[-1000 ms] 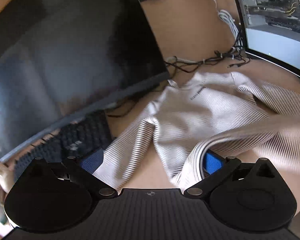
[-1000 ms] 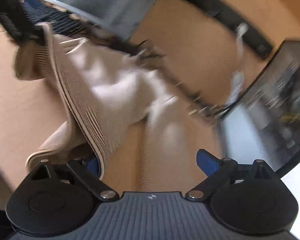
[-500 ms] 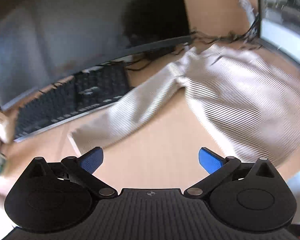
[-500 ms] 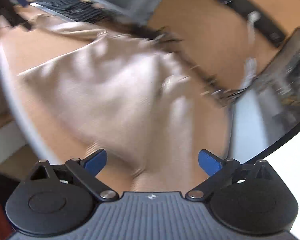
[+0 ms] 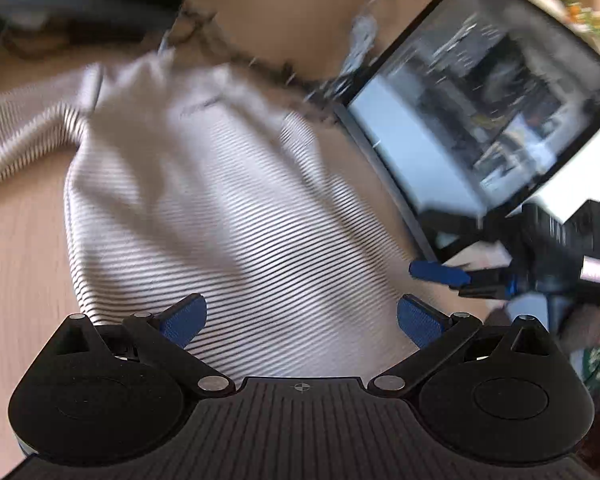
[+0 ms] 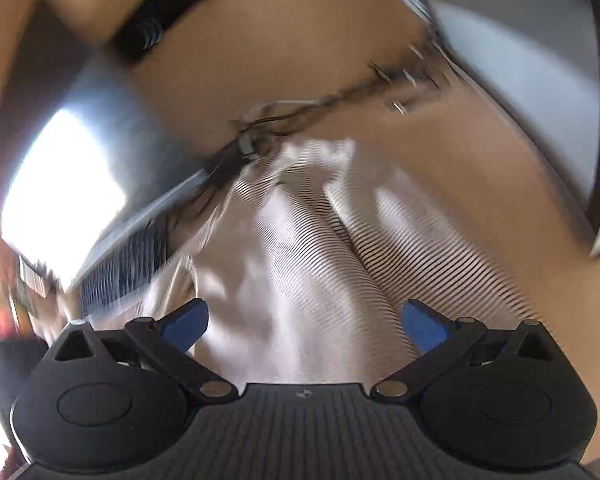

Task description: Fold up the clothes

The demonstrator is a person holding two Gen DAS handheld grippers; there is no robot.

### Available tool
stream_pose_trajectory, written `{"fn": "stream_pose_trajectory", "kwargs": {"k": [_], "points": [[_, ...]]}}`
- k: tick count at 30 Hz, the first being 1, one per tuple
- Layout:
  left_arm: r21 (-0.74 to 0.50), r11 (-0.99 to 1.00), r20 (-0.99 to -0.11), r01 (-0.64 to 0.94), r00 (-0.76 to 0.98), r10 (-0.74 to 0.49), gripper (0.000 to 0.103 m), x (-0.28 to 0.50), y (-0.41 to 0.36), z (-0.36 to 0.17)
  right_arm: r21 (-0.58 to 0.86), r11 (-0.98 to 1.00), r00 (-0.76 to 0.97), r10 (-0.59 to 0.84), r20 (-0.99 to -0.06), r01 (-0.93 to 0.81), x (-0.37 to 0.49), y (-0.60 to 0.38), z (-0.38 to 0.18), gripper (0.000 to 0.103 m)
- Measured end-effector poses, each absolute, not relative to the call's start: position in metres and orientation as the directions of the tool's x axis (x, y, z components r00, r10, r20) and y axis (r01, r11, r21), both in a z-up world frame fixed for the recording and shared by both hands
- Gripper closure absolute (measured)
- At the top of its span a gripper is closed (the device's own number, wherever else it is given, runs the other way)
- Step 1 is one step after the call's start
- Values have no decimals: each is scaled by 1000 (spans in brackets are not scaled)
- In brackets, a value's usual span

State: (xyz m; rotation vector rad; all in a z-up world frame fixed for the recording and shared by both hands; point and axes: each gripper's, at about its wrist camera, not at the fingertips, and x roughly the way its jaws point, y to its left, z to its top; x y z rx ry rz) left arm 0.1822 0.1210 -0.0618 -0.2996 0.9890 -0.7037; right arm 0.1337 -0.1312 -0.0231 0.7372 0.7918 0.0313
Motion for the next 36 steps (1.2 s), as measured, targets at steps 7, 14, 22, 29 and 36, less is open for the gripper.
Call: {"fn": "stream_pose_trajectory", "kwargs": {"k": [7, 14, 22, 29, 36], "points": [[-448, 785, -733, 428, 327, -597, 0, 198, 137, -73, 615, 657, 650, 241, -720, 437, 170, -128, -66, 0], [-357, 832, -789, 425, 340, -512, 0, 197, 167, -66, 257, 853, 547, -40, -836, 454, 213, -122, -67, 0], [-362, 869, -830, 337, 308, -465, 0, 203, 176, -58, 128, 890, 540, -146, -829, 438, 297, -163, -69, 0], [-456, 819, -740, 348, 362, -566, 0, 231, 158, -33, 378, 909, 735, 134, -665, 177, 273, -134, -13, 0], [-433, 853, -767, 291, 379, -518, 0, 273, 136, -52, 665, 734, 606, 468, -643, 138, 299, -107, -65, 0]]}}
